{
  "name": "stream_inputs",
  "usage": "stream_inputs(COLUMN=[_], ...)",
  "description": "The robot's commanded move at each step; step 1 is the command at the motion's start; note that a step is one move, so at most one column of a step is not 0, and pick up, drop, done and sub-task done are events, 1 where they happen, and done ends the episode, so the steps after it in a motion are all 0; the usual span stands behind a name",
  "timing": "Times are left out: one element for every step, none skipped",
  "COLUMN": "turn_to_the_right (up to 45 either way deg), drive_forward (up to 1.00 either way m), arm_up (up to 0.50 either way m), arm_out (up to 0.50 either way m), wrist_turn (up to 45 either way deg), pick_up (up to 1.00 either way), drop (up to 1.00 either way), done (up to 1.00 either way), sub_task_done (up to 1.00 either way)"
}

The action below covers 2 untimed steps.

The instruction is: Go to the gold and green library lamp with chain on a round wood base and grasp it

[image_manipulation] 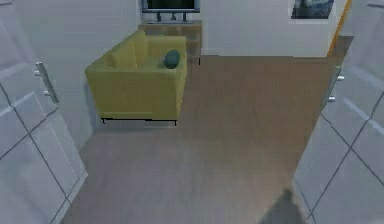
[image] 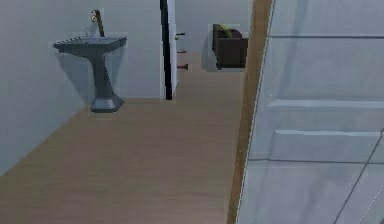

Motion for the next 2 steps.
stream_inputs(turn_to_the_right=[-45.0, -45.0], drive_forward=[0.00, 0.00], arm_up=[0.00, 0.00], arm_out=[0.00, 0.00], wrist_turn=[0.0, 0.0], pick_up=[0.00, 0.00], drop=[0.00, 0.00], done=[0.00, 0.00], sub_task_done=[0.00, 0.00])
